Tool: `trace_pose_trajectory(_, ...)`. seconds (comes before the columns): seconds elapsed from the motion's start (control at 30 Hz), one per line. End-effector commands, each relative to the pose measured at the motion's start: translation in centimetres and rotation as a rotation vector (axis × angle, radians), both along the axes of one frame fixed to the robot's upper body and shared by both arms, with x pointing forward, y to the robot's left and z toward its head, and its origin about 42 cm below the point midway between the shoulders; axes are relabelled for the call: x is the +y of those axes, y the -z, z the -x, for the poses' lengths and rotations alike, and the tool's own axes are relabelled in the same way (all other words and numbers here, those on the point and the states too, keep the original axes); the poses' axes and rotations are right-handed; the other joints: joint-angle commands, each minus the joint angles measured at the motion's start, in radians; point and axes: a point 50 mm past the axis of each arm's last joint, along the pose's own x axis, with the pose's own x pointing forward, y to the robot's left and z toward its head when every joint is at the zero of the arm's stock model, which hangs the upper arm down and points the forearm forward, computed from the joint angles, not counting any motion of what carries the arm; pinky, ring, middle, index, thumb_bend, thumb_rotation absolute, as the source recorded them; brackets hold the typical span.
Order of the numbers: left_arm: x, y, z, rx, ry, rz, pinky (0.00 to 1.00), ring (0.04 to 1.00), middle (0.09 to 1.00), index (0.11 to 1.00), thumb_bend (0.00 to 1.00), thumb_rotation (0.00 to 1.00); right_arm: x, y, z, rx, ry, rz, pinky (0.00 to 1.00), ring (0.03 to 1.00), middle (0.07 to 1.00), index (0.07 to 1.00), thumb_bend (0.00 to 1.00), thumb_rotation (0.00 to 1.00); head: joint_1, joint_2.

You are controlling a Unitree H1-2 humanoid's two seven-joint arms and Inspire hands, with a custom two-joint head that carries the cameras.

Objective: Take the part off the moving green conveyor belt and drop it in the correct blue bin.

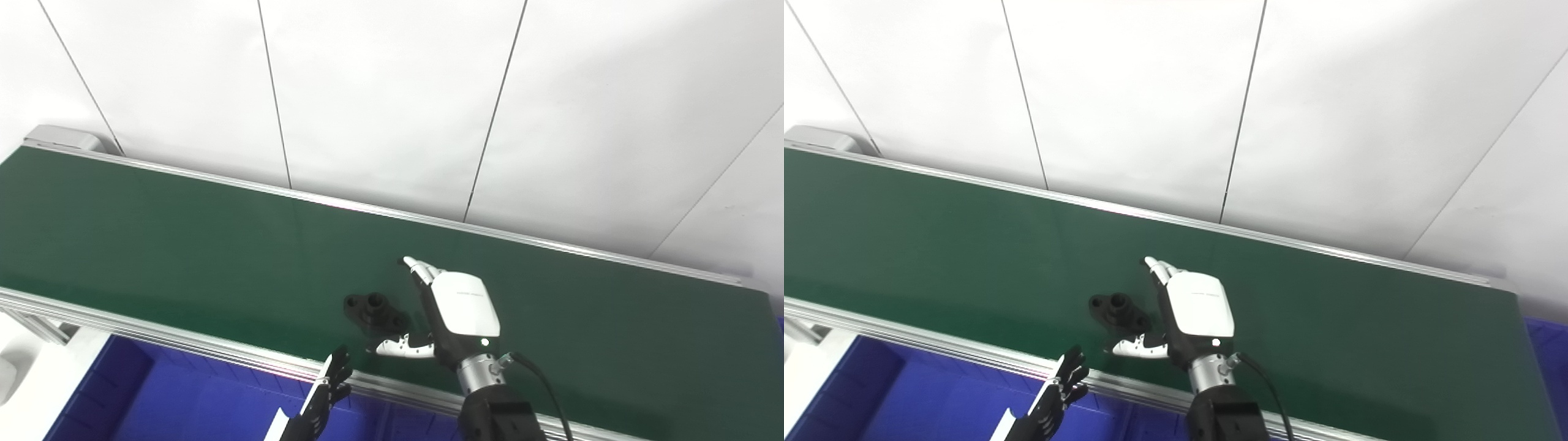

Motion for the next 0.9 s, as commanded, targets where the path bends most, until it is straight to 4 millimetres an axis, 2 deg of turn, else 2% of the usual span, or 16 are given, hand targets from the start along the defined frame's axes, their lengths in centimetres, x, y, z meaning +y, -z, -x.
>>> trace_pose_trajectory(0.0, -0.2, -1.0, 0.3, -0.038, -0.006, 0.018, 0.91, 0.965, 0.993, 1.0, 0.75, 0.86, 0.9, -1.1, -0.5, -0.052, -0.002, -0.01, 0.73, 0.785, 0.841, 0.861, 0.87, 0.52, 0.002, 0.0)
trace_pose_trajectory(0.23, -0.4, -1.3, 0.5, -0.039, -0.005, 0.029, 0.92, 0.968, 0.994, 1.0, 0.74, 0.85, 0.5, 1.4, -0.2, -0.013, -0.009, 0.075, 0.7, 0.759, 0.819, 0.84, 0.86, 0.52, 0.013, 0.008)
trace_pose_trajectory(0.33, -0.4, -1.5, 0.5, -0.044, -0.006, 0.031, 0.91, 0.963, 0.99, 1.0, 0.72, 0.85, -0.5, 3.1, -0.3, 0.022, 0.011, 0.111, 0.65, 0.728, 0.795, 0.825, 0.83, 0.47, 0.016, 0.013)
trace_pose_trajectory(0.37, -0.3, -1.5, 0.6, -0.042, -0.006, 0.032, 0.91, 0.965, 0.991, 1.0, 0.73, 0.84, -0.8, 3.6, -0.4, 0.035, 0.022, 0.109, 0.57, 0.671, 0.762, 0.801, 0.78, 0.41, 0.016, 0.014)
trace_pose_trajectory(0.43, -0.2, -1.6, 0.7, -0.038, -0.008, 0.027, 0.92, 0.964, 0.99, 1.0, 0.74, 0.85, -1.4, 4.3, -0.6, 0.07, 0.042, 0.09, 0.49, 0.596, 0.705, 0.768, 0.72, 0.36, 0.015, 0.015)
trace_pose_trajectory(0.5, -0.1, -1.6, 0.8, -0.036, -0.008, 0.026, 0.92, 0.964, 0.989, 1.0, 0.74, 0.85, -1.9, 4.9, -0.8, 0.104, 0.048, 0.085, 0.38, 0.483, 0.602, 0.715, 0.6, 0.29, 0.014, 0.017)
trace_pose_trajectory(0.53, -0.1, -1.6, 0.8, -0.036, -0.007, 0.027, 0.92, 0.966, 0.991, 1.0, 0.74, 0.84, -2.1, 5.1, -0.8, 0.11, 0.048, 0.091, 0.31, 0.402, 0.521, 0.679, 0.54, 0.23, 0.015, 0.018)
trace_pose_trajectory(0.57, -0.1, -1.6, 0.8, -0.036, -0.006, 0.028, 0.93, 0.969, 0.992, 1.0, 0.74, 0.84, -2.2, 5.3, -0.9, 0.112, 0.048, 0.096, 0.26, 0.334, 0.446, 0.569, 0.52, 0.18, 0.015, 0.018)
trace_pose_trajectory(0.6, 0.0, -1.6, 0.9, -0.036, -0.006, 0.028, 0.93, 0.969, 0.993, 1.0, 0.74, 0.84, -2.3, 5.4, -0.8, 0.124, 0.055, 0.099, 0.24, 0.317, 0.427, 0.542, 0.51, 0.16, 0.017, 0.02)
trace_pose_trajectory(0.63, 0.0, -1.7, 0.9, -0.036, -0.007, 0.025, 0.93, 0.969, 0.991, 1.0, 0.74, 0.84, -2.3, 5.6, -0.8, 0.138, 0.06, 0.103, 0.21, 0.274, 0.453, 0.51, 0.52, 0.07, 0.018, 0.021)
trace_pose_trajectory(0.67, 0.0, -1.7, 0.9, -0.034, -0.009, 0.019, 0.92, 0.967, 0.989, 1.0, 0.74, 0.85, -2.4, 5.7, -0.8, 0.15, 0.066, 0.108, 0.2, 0.265, 0.462, 0.499, 0.52, 0.03, 0.018, 0.022)
trace_pose_trajectory(0.77, 0.1, -1.7, 1.0, -0.03, -0.011, 0.009, 0.91, 0.96, 0.985, 1.0, 0.75, 0.86, -2.4, 6.1, -0.7, 0.174, 0.076, 0.13, 0.16, 0.221, 0.469, 0.485, 0.53, 0.0, 0.018, 0.025)
trace_pose_trajectory(0.87, 0.1, -1.7, 1.0, -0.031, -0.006, 0.009, 0.91, 0.959, 0.989, 1.0, 0.74, 0.86, -2.6, 6.2, -0.6, 0.188, 0.078, 0.148, 0.16, 0.223, 0.47, 0.484, 0.53, 0.0, 0.017, 0.026)
